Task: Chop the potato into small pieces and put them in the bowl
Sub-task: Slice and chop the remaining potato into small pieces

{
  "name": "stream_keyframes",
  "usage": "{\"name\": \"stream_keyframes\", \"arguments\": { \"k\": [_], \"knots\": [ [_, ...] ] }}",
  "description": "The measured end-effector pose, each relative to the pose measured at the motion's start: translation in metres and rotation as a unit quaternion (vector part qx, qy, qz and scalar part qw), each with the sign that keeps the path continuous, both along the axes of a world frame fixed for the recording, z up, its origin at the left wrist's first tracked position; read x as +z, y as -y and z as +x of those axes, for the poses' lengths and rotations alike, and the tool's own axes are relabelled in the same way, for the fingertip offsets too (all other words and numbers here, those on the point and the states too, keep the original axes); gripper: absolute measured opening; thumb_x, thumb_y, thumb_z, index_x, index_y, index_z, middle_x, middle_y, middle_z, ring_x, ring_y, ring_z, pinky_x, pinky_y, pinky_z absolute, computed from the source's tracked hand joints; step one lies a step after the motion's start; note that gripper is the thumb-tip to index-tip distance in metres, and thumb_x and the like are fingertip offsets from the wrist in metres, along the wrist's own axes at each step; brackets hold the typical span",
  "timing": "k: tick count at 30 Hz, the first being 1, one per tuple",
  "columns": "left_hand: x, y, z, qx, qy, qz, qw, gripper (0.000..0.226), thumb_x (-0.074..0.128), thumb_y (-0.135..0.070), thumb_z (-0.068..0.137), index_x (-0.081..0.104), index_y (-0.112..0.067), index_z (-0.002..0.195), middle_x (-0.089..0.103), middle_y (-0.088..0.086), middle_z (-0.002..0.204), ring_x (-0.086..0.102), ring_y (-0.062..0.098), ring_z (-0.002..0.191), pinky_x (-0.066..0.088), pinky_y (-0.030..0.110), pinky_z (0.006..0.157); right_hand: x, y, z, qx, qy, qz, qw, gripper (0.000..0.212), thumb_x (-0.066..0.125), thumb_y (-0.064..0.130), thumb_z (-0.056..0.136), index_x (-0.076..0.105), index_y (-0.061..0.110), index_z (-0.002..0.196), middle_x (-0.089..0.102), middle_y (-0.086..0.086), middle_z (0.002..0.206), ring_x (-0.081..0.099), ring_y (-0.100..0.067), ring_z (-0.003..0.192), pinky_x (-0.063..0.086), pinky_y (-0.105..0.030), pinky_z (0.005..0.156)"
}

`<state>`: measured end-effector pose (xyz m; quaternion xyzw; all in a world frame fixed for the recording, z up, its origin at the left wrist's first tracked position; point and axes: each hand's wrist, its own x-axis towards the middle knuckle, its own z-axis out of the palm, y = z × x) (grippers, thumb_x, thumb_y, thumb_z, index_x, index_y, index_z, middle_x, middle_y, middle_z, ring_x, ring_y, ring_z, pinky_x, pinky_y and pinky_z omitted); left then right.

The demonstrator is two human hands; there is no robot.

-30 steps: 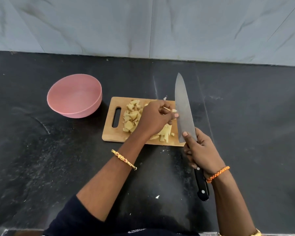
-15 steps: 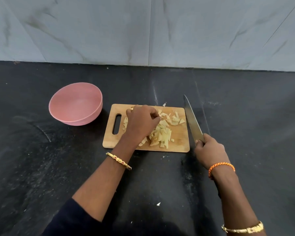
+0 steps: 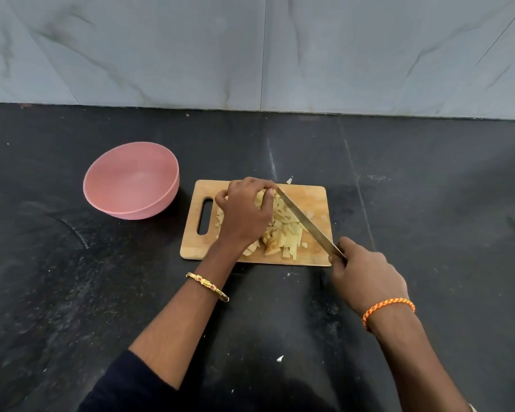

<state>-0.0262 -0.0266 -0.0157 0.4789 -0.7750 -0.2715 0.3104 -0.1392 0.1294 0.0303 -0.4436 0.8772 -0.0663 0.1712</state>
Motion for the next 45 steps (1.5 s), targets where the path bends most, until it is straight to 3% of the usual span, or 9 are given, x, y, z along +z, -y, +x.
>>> {"name": "stream_keyframes", "arguments": {
  "k": [9, 15, 20, 23, 31, 34, 37, 41, 45],
  "knots": [
    [0.006, 0.039, -0.026, -0.015, 0.136, 0.001, 0.991, 0.021, 0.052, -0.033, 0.091, 0.070, -0.025, 0.098, 0.068, -0.009, 0.097, 0.049, 0.017, 0.106, 0.018, 0.034, 0.078, -0.016, 0.011, -0.004, -0.119, 0.091, -0.112, 0.982, 0.010, 0.047, 0.029, 0.091, 0.052, 0.021, 0.094, 0.059, -0.003, 0.071, 0.059, -0.030, 0.066, 0.051, -0.034, 0.060],
    [0.009, 0.065, -0.072, -0.011, 0.280, 0.002, 0.960, 0.034, 0.067, -0.054, 0.077, 0.070, -0.023, 0.091, 0.069, -0.004, 0.090, 0.058, 0.020, 0.100, 0.027, 0.044, 0.094, -0.032, 0.023, -0.006, -0.217, 0.140, -0.235, 0.937, 0.018, 0.051, 0.034, 0.091, 0.058, 0.018, 0.094, 0.063, -0.001, 0.073, 0.061, -0.026, 0.068, 0.054, -0.039, 0.069],
    [0.022, 0.073, -0.096, -0.037, 0.375, 0.000, 0.926, 0.027, 0.073, -0.038, 0.077, 0.053, -0.021, 0.083, 0.063, -0.002, 0.090, 0.058, 0.022, 0.102, 0.025, 0.042, 0.097, -0.042, 0.024, -0.019, -0.236, 0.099, -0.278, 0.926, 0.021, 0.057, 0.024, 0.090, 0.058, 0.009, 0.106, 0.065, -0.012, 0.082, 0.060, -0.030, 0.076, 0.051, -0.039, 0.071],
    [0.021, 0.074, -0.098, -0.053, 0.368, 0.013, 0.928, 0.029, 0.069, -0.026, 0.080, 0.043, -0.020, 0.069, 0.054, -0.005, 0.072, 0.059, 0.020, 0.088, 0.025, 0.041, 0.091, -0.049, 0.024, -0.024, -0.251, 0.096, -0.252, 0.930, 0.030, 0.060, 0.019, 0.088, 0.056, 0.007, 0.115, 0.065, -0.017, 0.093, 0.060, -0.034, 0.088, 0.050, -0.041, 0.080],
    [0.017, 0.071, -0.098, -0.061, 0.303, 0.063, 0.949, 0.030, 0.073, -0.027, 0.075, 0.046, -0.016, 0.084, 0.051, -0.003, 0.075, 0.052, 0.019, 0.083, 0.031, 0.040, 0.090, -0.058, 0.030, -0.026, -0.271, 0.081, -0.225, 0.932, 0.043, 0.057, 0.008, 0.087, 0.049, 0.006, 0.129, 0.043, -0.020, 0.121, 0.048, -0.036, 0.103, 0.041, -0.043, 0.092],
    [0.018, 0.080, -0.089, -0.031, 0.232, 0.132, 0.963, 0.031, 0.076, -0.026, 0.069, 0.059, -0.009, 0.088, 0.062, 0.001, 0.084, 0.057, 0.019, 0.086, 0.037, 0.038, 0.090, -0.058, 0.032, -0.022, -0.276, 0.040, -0.181, 0.943, 0.044, 0.058, 0.013, 0.084, 0.047, 0.011, 0.127, 0.039, -0.017, 0.127, 0.038, -0.039, 0.116, 0.030, -0.047, 0.099],
    [0.021, 0.089, -0.075, -0.046, 0.186, 0.194, 0.962, 0.022, 0.074, -0.024, 0.065, 0.072, -0.007, 0.079, 0.070, 0.001, 0.074, 0.065, 0.016, 0.081, 0.047, 0.042, 0.091, -0.052, 0.032, -0.015, -0.276, -0.027, -0.200, 0.940, 0.044, 0.060, 0.015, 0.081, 0.049, 0.012, 0.124, 0.036, -0.015, 0.132, 0.031, -0.037, 0.123, 0.025, -0.048, 0.100],
    [0.023, 0.092, -0.058, -0.030, 0.159, 0.187, 0.969, 0.013, 0.069, -0.021, 0.076, 0.075, -0.010, 0.080, 0.072, -0.002, 0.086, 0.059, 0.012, 0.090, 0.034, 0.040, 0.098, -0.038, 0.061, -0.024, -0.152, 0.059, -0.312, 0.936, 0.022, 0.054, 0.002, 0.084, 0.067, 0.004, 0.101, 0.058, -0.018, 0.110, 0.051, -0.036, 0.106, 0.035, -0.029, 0.086],
    [0.027, 0.079, -0.042, 0.033, 0.137, 0.127, 0.982, 0.013, 0.058, -0.017, 0.087, 0.071, -0.016, 0.087, 0.067, -0.005, 0.091, 0.050, 0.012, 0.087, 0.027, 0.041, 0.095, -0.025, 0.128, -0.035, -0.030, 0.109, -0.248, 0.962, 0.018, 0.054, 0.007, 0.087, 0.069, 0.000, 0.092, 0.069, -0.018, 0.093, 0.062, -0.032, 0.093, 0.046, -0.033, 0.083]
  ]
}}
